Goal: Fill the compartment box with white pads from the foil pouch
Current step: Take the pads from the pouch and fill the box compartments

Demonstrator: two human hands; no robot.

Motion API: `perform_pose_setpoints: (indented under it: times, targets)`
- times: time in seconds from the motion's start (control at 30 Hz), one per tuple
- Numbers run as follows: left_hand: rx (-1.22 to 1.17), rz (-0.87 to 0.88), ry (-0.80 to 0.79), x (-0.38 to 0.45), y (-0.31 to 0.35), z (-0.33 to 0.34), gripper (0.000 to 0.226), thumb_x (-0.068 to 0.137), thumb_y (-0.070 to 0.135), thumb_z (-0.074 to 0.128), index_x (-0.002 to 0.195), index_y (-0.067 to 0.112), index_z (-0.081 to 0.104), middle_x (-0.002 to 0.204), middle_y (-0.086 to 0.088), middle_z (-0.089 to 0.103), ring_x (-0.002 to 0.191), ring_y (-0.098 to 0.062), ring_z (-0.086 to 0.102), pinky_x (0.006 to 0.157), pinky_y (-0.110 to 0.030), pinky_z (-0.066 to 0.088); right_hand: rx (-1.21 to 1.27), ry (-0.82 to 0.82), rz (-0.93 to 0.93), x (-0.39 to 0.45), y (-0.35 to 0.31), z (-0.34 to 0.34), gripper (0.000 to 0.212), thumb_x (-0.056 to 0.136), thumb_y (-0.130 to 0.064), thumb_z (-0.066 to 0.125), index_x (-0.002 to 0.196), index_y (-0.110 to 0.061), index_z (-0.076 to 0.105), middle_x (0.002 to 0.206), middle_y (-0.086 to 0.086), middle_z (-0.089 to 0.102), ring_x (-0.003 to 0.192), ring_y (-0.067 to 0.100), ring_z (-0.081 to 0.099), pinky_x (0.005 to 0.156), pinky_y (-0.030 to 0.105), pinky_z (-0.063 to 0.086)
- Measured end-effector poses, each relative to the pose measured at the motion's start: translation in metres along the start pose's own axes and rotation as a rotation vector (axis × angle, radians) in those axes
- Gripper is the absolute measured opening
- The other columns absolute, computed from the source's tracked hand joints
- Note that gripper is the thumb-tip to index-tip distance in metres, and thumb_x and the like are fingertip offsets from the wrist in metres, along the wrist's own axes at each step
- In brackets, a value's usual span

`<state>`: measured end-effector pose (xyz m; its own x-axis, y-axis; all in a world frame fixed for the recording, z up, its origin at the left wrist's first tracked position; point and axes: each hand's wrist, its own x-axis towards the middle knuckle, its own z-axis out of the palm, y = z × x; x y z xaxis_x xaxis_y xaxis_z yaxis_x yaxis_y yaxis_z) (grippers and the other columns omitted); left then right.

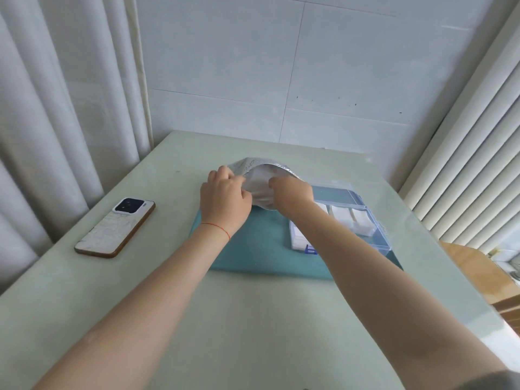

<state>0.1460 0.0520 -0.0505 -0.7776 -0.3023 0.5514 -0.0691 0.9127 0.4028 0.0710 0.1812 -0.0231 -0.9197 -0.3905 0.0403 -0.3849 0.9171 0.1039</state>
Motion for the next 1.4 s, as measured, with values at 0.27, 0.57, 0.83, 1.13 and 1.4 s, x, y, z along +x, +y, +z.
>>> perform_pose_setpoints:
  times: [0.27,0.57,0.83,1.13,1.4]
  targets:
    - [0.027,0.013,0.037,0.001,0.002,0.005,0.025,0.078,0.009,0.056,0.096,0.005,0.073,0.094,-0.014,0.057,0.089,-0.035,0.051,0.072,-0.038,0.037,0.046,0.132,0.039,0.008,-0.002,-0.001,0.014,0.085,-0.004,0.053,0.09,-0.017,0.057,0.089,0.003,0.06,0.08,0.027,0.056,0.064,0.028,0.038]
    - [-0.175,-0.092,-0.157,-0.007,0.027,0.012,0.021,0.09,0.02,0.051,0.097,0.017,0.071,0.098,0.0,0.068,0.092,-0.027,0.061,0.068,-0.029,0.043,0.522,0.208,0.105,-0.016,0.039,-0.003,0.018,0.085,-0.019,0.058,0.092,-0.006,0.069,0.09,0.009,0.052,0.088,0.027,0.051,0.067,0.029,0.039]
    - [-0.622,-0.375,-0.302,-0.008,0.037,0.017,0.025,0.082,0.026,0.052,0.074,0.005,0.063,0.068,-0.005,0.061,0.061,-0.023,0.053,0.057,-0.028,0.042,1.112,-0.003,0.142,-0.055,0.085,-0.01,0.019,0.084,-0.016,0.061,0.087,0.002,0.065,0.067,0.002,0.057,0.062,0.016,0.045,0.055,0.023,0.033]
    - [-0.925,-0.411,-0.509,-0.016,0.057,0.013,0.021,0.092,0.019,0.055,0.11,0.016,0.067,0.092,-0.003,0.063,0.061,-0.014,0.061,0.044,-0.022,0.042,1.294,-0.088,0.014,-0.069,0.102,0.009,0.019,0.09,-0.011,0.057,0.102,-0.006,0.07,0.08,0.004,0.068,0.068,0.017,0.057,0.061,0.029,0.039]
    - [-1.093,-0.444,-0.421,-0.021,0.059,0.022,0.013,0.091,0.017,0.068,0.079,0.012,0.071,0.067,-0.002,0.066,0.053,-0.011,0.061,0.047,-0.021,0.043,1.307,-0.071,0.038,-0.075,0.097,0.013,0.017,0.088,-0.019,0.071,0.092,-0.003,0.072,0.076,0.002,0.07,0.06,0.011,0.057,0.063,0.025,0.044]
